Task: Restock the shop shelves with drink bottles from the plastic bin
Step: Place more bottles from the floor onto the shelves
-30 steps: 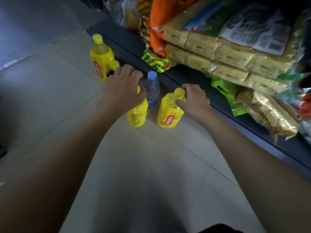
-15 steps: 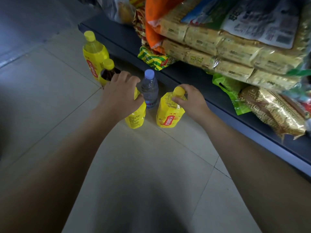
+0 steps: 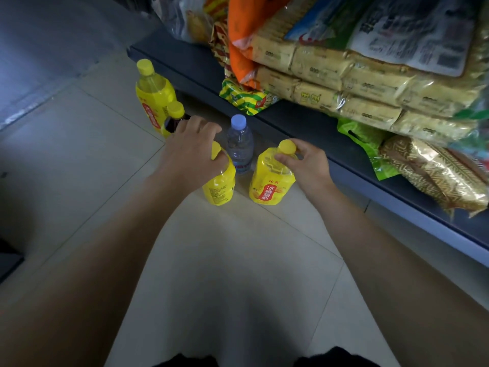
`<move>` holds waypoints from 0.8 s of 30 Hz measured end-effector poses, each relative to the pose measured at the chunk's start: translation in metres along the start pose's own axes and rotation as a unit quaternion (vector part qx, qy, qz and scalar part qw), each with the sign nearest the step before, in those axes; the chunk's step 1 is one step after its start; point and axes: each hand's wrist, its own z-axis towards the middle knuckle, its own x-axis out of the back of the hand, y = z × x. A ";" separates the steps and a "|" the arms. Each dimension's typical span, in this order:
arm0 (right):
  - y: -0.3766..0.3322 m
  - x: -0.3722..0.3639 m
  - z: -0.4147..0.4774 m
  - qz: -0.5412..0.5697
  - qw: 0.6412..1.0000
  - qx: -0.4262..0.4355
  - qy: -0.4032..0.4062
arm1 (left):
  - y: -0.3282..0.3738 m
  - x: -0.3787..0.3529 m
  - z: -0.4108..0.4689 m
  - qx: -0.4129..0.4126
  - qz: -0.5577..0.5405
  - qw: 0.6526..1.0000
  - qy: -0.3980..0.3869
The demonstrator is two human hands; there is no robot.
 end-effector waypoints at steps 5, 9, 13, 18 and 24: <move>-0.043 0.020 -0.015 0.047 0.999 0.000 0.023 | 0.013 0.036 0.001 -0.003 0.003 1.000 0.005; -0.106 0.052 -0.039 0.076 0.997 -0.002 0.032 | 0.035 0.092 -0.004 0.004 0.006 1.000 -0.017; -0.188 0.096 -0.064 0.086 0.995 0.005 0.043 | 0.065 0.178 -0.008 0.008 0.018 1.000 -0.021; -0.303 0.155 -0.101 0.090 0.995 0.020 0.030 | 0.108 0.303 -0.011 0.000 0.039 0.999 -0.015; -0.448 0.228 -0.151 0.101 0.994 0.037 0.029 | 0.169 0.459 -0.022 0.007 0.032 0.999 -0.006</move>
